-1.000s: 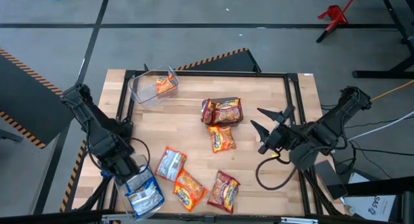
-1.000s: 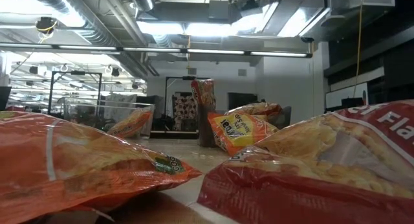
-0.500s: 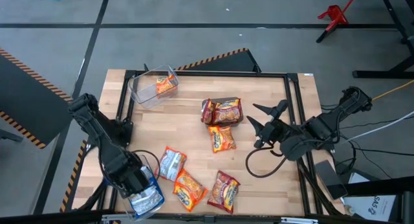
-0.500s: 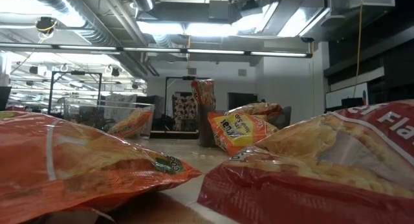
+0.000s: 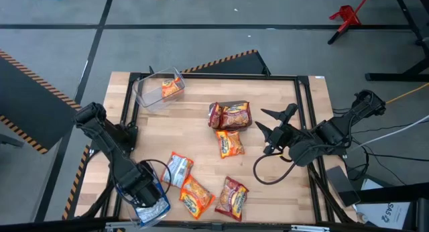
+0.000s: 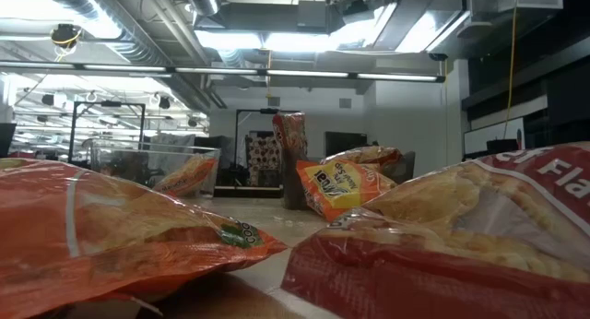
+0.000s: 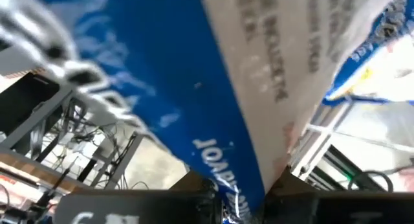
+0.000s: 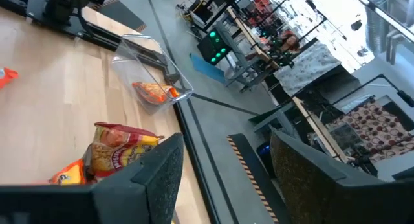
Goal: Sort Maruchan noodles
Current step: Put the blue noodle pack into the bottom transparent bin
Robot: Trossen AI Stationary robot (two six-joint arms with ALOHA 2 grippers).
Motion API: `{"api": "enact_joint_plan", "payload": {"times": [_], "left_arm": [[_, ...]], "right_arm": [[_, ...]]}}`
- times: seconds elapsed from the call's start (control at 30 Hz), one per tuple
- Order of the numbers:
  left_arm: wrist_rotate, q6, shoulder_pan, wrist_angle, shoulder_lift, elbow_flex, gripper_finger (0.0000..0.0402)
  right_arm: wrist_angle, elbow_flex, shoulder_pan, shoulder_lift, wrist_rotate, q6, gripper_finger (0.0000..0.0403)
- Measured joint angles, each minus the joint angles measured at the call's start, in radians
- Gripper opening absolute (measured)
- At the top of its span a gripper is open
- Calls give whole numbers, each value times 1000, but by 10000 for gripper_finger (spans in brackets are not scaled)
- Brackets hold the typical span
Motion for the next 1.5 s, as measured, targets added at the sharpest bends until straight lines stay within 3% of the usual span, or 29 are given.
{"api": "enact_joint_plan", "payload": {"times": [0.2,0.43,0.77,1.13,1.5], "left_arm": [[-44,-30,1,0,0,-32,14],[23,1,-2,0,0,-75,14],[-63,-24,-13,0,0,-76,14],[41,-30,-41,0,0,-171,14],[-44,-76,-30,0,0,-172,21]], "right_arm": [[-14,0,-2,0,-15,12,218],[-26,0,-1,0,-24,16,218],[-54,0,-1,0,-24,57,218],[-155,0,0,0,-25,141,218],[-168,0,0,0,-25,158,218]]}}
